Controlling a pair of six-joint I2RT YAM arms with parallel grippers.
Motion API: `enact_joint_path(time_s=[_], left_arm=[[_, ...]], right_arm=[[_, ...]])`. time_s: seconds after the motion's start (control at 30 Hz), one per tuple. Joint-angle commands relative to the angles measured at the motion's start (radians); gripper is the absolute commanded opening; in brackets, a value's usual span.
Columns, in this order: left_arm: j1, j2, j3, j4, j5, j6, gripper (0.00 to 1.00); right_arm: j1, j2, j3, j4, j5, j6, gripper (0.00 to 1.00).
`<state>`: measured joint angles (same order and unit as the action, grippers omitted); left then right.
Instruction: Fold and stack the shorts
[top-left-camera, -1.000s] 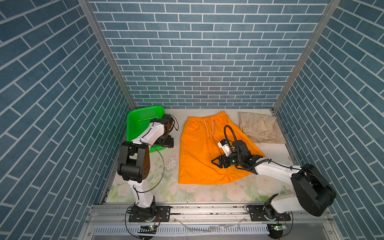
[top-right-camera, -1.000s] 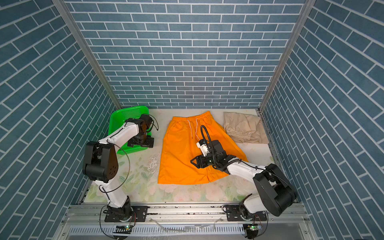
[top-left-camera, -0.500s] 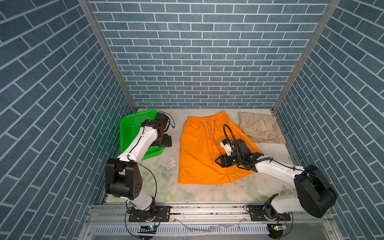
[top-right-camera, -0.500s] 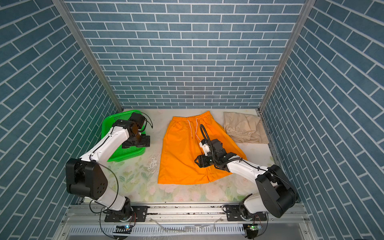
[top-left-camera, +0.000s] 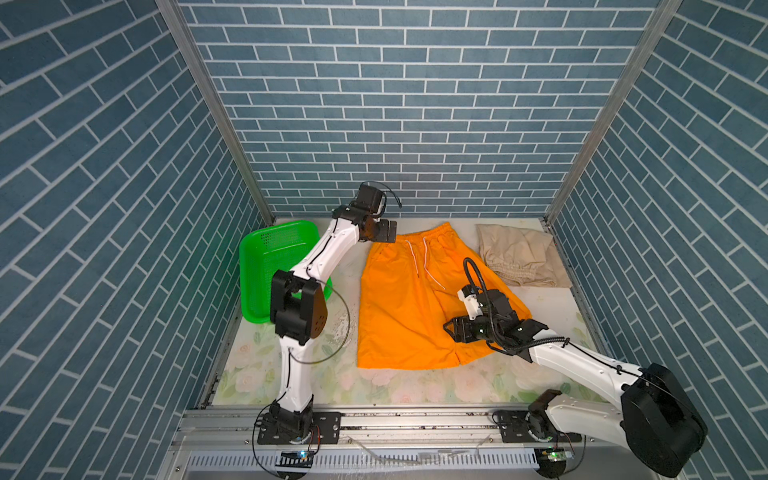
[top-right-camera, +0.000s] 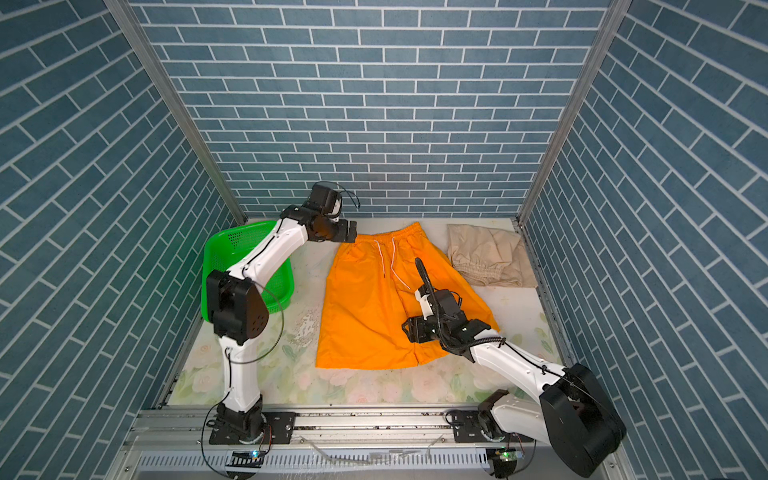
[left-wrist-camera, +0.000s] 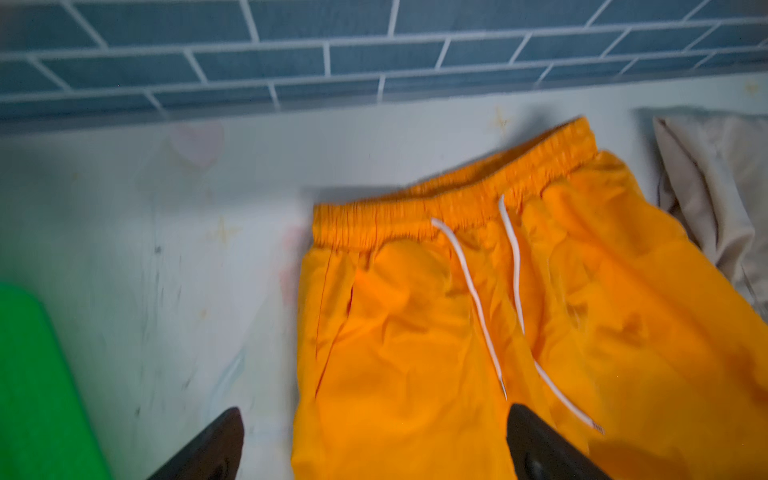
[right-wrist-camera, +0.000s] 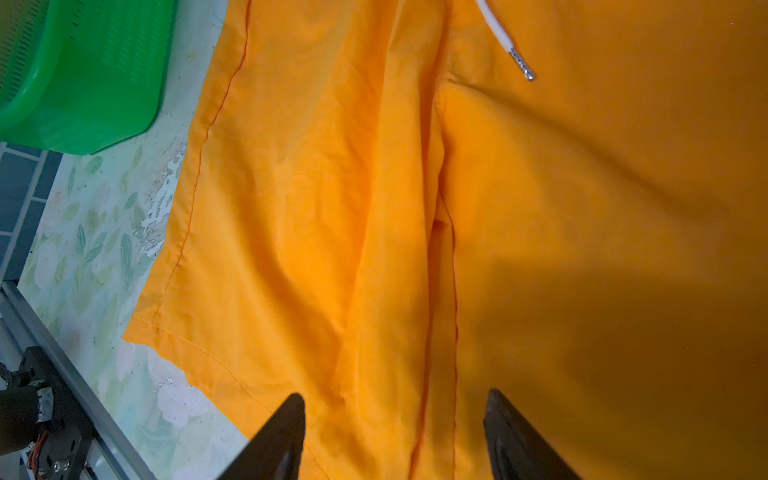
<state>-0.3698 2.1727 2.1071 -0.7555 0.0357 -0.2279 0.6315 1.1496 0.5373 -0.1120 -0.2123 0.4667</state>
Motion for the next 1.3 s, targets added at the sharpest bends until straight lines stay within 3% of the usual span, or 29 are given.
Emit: enact_joint_path(time_s=[0.0, 0.1, 0.2, 0.37, 0.6, 1.07, 1.13, 1.17, 1.27], left_arm=[[-0.001, 0.146, 0.198, -0.026, -0.003, 0.07, 1.0], [0.002, 0.265, 0.346, -0.038, 0.018, 0.105, 1.0], [0.018, 0.33, 0.396, -0.019, 0.022, 0.093, 1.0], [0.086, 0.384, 0.362, 0.002, 0.105, 0.002, 1.0], [0.094, 0.443, 0.364, 0.011, 0.084, 0.022, 1.0], [0.1, 0.529, 0.379, -0.013, 0.238, 0.005, 0.99], [0.105, 0.527, 0.377, -0.02, 0.236, 0.006, 0.9], [0.111, 0.523, 0.374, -0.019, 0.241, 0.0, 0.8], [0.139, 0.495, 0.351, -0.026, 0.245, -0.038, 0.29]], right_arm=[[-0.012, -0.066, -0.034, -0.044, 0.041, 0.042, 0.7], [-0.025, -0.111, -0.056, -0.036, 0.038, 0.053, 0.71], [-0.033, -0.131, -0.059, -0.034, 0.023, 0.055, 0.72], [-0.035, -0.149, -0.076, -0.018, 0.024, 0.077, 0.72], [-0.035, -0.156, -0.08, 0.009, 0.001, 0.095, 0.72], [-0.035, -0.095, -0.049, 0.04, 0.003, 0.124, 0.72], [-0.035, -0.074, -0.034, 0.021, 0.011, 0.121, 0.72], [-0.034, -0.067, -0.026, 0.003, 0.018, 0.118, 0.72], [-0.025, -0.022, 0.011, -0.061, -0.01, 0.053, 0.73]])
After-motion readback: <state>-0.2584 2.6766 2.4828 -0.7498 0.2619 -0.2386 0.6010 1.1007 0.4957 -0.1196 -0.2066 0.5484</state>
